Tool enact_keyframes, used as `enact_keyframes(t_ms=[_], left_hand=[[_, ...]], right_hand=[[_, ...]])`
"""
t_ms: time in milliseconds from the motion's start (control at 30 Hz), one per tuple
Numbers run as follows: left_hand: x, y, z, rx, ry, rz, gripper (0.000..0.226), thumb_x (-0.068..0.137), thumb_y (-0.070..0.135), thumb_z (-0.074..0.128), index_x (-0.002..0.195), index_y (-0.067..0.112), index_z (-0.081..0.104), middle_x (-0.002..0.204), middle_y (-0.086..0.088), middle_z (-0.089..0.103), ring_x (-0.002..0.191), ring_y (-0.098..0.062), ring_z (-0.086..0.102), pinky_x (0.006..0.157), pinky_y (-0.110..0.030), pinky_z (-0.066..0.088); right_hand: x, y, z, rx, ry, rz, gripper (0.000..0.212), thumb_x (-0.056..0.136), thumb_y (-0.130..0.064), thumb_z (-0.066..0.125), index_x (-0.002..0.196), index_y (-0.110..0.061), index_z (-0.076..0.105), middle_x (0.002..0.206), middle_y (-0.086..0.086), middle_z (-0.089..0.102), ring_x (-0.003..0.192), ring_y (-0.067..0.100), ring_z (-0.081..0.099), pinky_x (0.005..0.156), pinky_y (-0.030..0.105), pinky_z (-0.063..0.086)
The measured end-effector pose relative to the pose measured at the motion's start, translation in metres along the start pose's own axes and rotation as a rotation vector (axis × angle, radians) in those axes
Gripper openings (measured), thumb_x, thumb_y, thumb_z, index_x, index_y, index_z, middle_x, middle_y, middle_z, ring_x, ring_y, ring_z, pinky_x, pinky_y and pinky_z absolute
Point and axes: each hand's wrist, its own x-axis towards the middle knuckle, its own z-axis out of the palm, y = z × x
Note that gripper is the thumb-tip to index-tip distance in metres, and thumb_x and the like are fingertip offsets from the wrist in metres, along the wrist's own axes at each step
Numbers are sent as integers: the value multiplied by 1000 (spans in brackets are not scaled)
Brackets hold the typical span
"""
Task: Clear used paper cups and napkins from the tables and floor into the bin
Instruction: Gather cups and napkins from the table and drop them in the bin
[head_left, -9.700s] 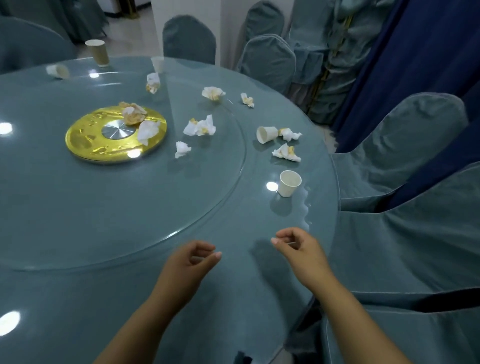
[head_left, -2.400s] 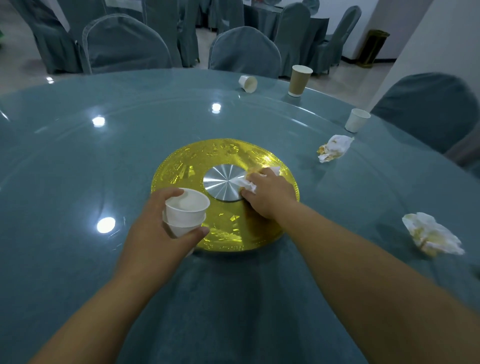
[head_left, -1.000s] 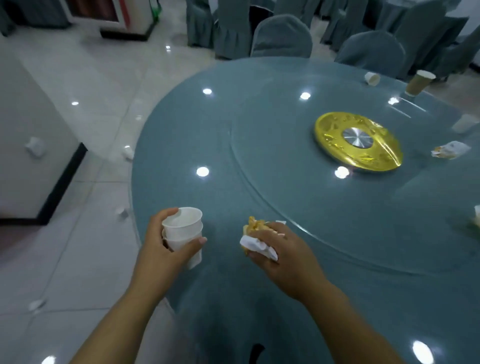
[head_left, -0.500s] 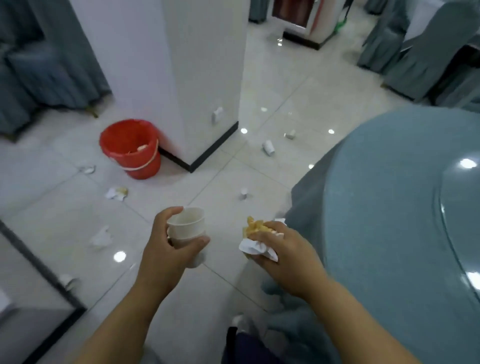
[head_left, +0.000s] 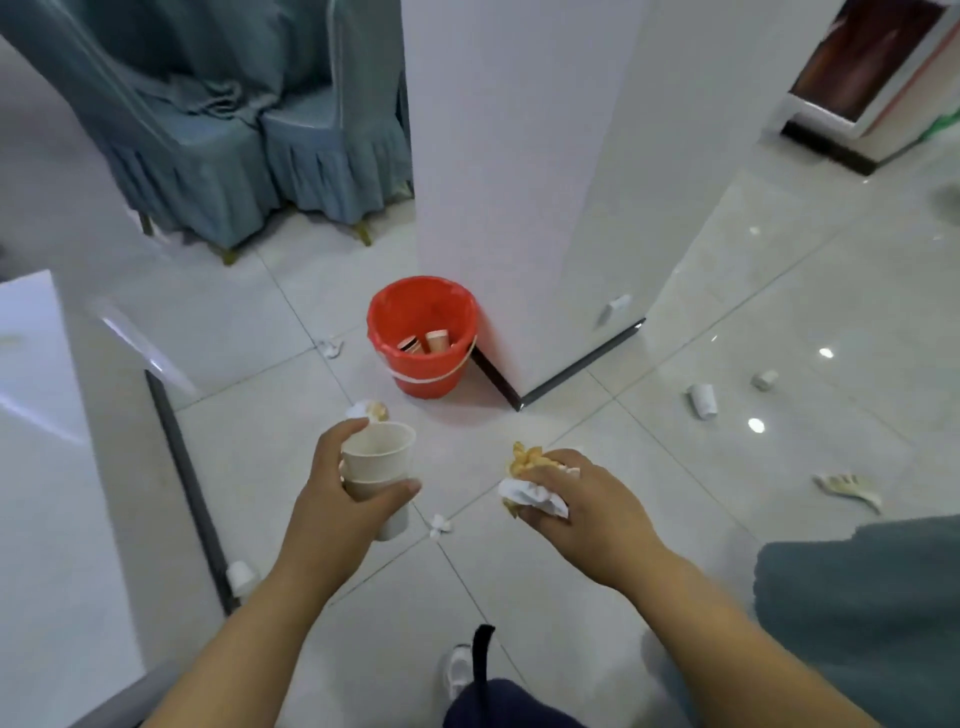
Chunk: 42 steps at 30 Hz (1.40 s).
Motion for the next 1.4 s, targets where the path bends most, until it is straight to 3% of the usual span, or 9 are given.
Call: enact_keyframes(t_ms=[100,200,533,667,833,1067,1167,1333,1400], left_hand=[[48,10,-22,-17,48,-15,67,76,21,76,118,50,32,105,21,46,94,-13,53,70,-28,47],[94,14,-39,-7,77,-56,74,77,21,75,130,43,30,118,7,44,104,-21,50,81,-35,48],[289,12,-89,25,58,-175,87,75,21,77,141,34,21,133,-4,45,108,-22,49,88,-41,49],[367,13,-105,58,27,-215,95,73,26,79,144,28,16,130,-1,47,106,-19,48,87,-35,44],[452,3,-95,179,-26,-247,75,74,28,78,133,20,33,115,3,49,104,-20,51,76,-28,43],[561,-29,-38,250,-104,-301,62,72,21,80,121,23,42,102,9,49,96,-13,52,62,-13,39],[602,-50,-12,250,-87,-368,64,70,26,81,121,26,43,106,9,51,98,-15,53,68,-19,44],[666,-94,31,328,-147,-456,68,63,39,83,115,39,39,113,6,56,109,-23,52,85,-42,52],[687,-108,46,325,-154,-478,68,62,38,83,113,42,39,113,5,56,110,-24,52,86,-42,52]], right_hand=[[66,-14,-6,12,-12,-25,33,86,-52,56,114,-35,60,124,-8,54,98,18,59,75,32,50],[126,-28,-7,14,-42,-55,34,86,-53,56,116,-38,59,128,-11,53,102,16,58,78,32,51],[315,-51,27,53,-105,50,33,87,-51,56,118,-42,58,124,-12,52,105,11,55,79,26,47],[392,-58,37,83,-137,129,33,87,-50,56,119,-44,55,124,-11,52,107,12,52,77,24,41],[475,-45,53,117,-160,245,32,88,-47,55,118,-35,57,120,-5,52,93,14,51,73,26,40],[569,21,96,91,-288,378,40,86,-48,56,124,-34,53,130,-2,41,104,22,54,86,35,50],[606,52,113,76,-374,390,42,86,-46,56,126,-34,50,132,0,38,105,25,53,88,39,50],[658,93,137,82,-421,403,45,85,-48,58,126,-36,44,129,1,42,104,26,54,86,40,51],[675,106,148,99,-433,423,51,84,-46,59,130,-36,39,129,2,43,105,25,54,86,41,51]])
